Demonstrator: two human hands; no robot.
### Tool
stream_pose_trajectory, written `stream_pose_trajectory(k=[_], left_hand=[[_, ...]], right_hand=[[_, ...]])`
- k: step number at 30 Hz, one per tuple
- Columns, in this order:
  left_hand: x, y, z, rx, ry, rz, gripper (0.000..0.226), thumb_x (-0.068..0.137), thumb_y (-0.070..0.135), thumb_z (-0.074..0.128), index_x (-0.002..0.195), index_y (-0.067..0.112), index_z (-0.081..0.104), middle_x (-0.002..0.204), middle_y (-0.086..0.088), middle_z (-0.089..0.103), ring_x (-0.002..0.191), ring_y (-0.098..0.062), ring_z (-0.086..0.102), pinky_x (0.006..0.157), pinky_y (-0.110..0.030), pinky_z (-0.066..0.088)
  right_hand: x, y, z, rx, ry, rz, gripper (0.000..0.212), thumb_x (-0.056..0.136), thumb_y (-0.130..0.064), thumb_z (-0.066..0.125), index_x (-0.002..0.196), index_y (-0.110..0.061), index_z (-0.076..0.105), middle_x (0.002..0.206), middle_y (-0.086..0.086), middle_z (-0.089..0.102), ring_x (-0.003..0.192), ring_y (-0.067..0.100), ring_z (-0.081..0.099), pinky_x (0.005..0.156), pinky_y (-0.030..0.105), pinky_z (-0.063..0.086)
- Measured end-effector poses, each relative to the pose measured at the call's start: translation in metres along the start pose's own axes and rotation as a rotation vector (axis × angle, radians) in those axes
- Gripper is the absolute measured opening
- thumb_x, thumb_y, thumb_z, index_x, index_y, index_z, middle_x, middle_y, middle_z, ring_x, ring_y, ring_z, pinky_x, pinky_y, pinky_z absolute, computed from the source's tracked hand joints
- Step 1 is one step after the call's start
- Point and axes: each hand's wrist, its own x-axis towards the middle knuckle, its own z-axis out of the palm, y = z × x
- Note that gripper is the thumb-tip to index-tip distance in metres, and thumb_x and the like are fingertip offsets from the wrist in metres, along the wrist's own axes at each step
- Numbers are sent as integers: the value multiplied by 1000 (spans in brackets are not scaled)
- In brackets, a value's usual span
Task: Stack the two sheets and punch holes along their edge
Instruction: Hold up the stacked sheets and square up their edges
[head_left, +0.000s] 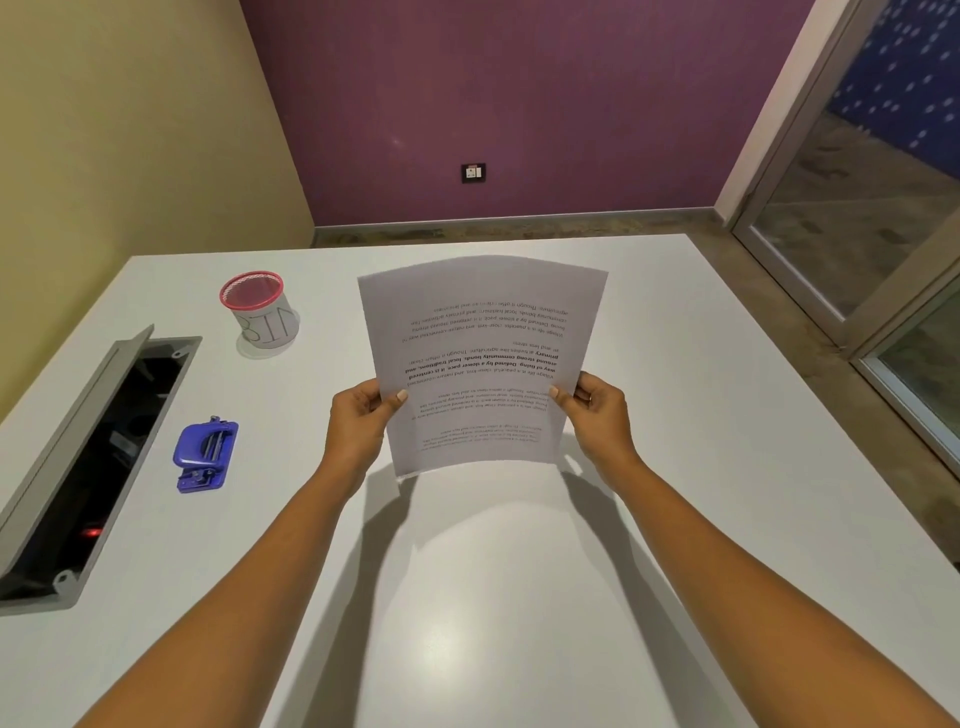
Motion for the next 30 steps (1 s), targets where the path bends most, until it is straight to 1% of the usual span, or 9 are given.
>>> stream_pose_trajectory(k=[5,8,12,15,18,20,22,25,30], left_hand=[[1,5,-1,-36,2,31,24,86,1,58,101,17,65,91,8,68,75,5,66,66,-7,50],[0,2,0,-7,-33,4,26,84,0,60,107,12,65,99,2,68,85,-2,65,68,-8,50],[-1,-1,2,14,-27,-22,25,88,5,56,111,13,63,105,-2,67,90,-16,64,84,-25,48],[-1,-1,3,14,-6,-18,23,89,6,55,108,16,64,99,0,69,83,-9,66,78,-23,50],[-1,-1,4,-8,18,-23,20,90,7,54,99,17,68,85,11,71,71,0,67,67,-16,53],[-3,0,5,-32,41,-40,20,89,8,54,86,22,69,77,11,72,70,-9,66,70,-22,54],[-4,0,6,-61,75,-64,18,89,9,56,78,19,67,77,-5,65,73,-20,56,76,-33,50],[-8,0,9,-109,106,-85,16,88,11,57,76,17,65,79,-9,52,70,-20,43,71,-34,45],[-9,0,9,-157,93,-119,12,88,10,57,78,16,57,84,-9,42,69,-19,41,69,-28,46]], right_hand=[[0,-5,0,28,27,-40,17,87,-6,60,96,-20,64,90,-11,67,76,-5,66,65,6,51],[-2,0,0,-45,17,-17,20,86,-8,61,106,-11,65,96,-4,66,85,7,64,71,12,51],[-3,9,-3,-198,22,41,28,86,-9,62,114,-6,61,103,0,63,94,15,58,83,25,47],[-4,21,-6,-304,46,160,30,86,-13,63,114,-4,59,105,5,62,95,18,57,83,34,52],[-6,33,-7,-359,1,331,40,85,-19,65,120,-2,54,100,7,57,91,23,55,76,29,46],[-9,39,-4,-432,-72,428,43,85,-27,64,121,-5,55,107,9,58,100,26,58,86,33,47],[-14,42,2,-453,-128,495,33,86,-33,62,107,-8,61,102,10,60,94,26,59,84,33,46],[-19,37,11,-271,-210,600,24,90,-34,55,82,-12,54,79,8,54,69,20,48,70,31,43],[-13,32,20,266,-157,644,5,95,-17,49,91,-14,52,76,1,54,58,10,53,76,31,49]])
